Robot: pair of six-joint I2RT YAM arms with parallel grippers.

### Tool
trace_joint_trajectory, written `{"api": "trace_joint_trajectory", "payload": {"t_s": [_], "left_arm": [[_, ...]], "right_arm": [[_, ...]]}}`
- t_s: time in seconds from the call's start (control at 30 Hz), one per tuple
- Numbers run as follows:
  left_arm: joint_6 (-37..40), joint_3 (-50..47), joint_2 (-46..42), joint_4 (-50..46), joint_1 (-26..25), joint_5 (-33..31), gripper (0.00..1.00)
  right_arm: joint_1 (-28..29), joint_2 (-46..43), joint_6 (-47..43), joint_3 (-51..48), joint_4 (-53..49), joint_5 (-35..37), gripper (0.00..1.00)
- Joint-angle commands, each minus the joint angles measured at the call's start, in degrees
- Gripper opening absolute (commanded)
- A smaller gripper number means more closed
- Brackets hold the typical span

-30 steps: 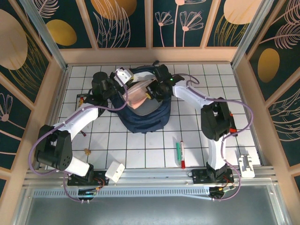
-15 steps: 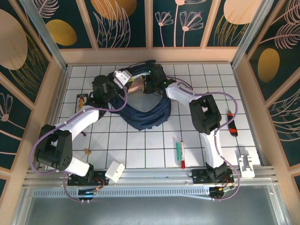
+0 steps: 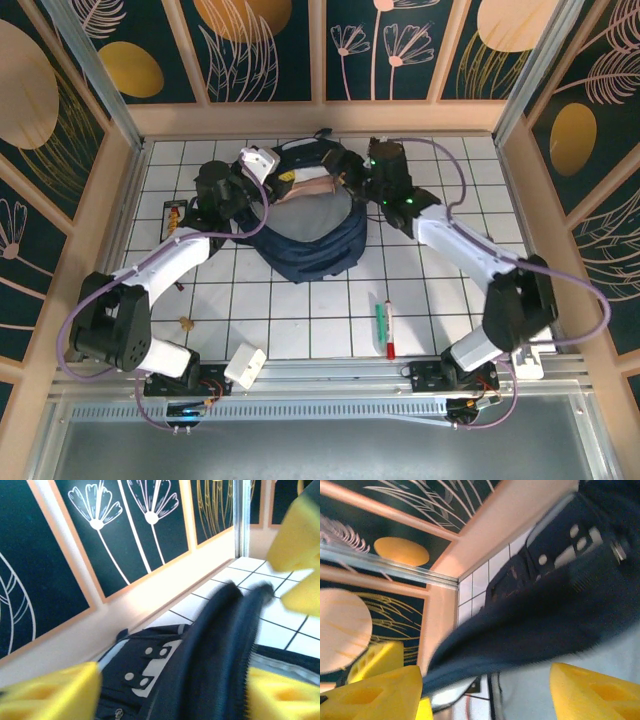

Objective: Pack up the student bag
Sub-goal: Close the student bag at the top-center of the table, then move the student bag to the top-center of the table.

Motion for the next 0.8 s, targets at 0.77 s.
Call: {"api": "trace_joint_trajectory", "payload": {"t_s": [0.77], "left_arm": [[-30.7, 17.07, 13.64, -35.17, 18.65, 1.53, 0.72]], "right_arm": [[5.87, 12.06, 15.36, 8.2, -37.92, 15.74, 0.99]]}}
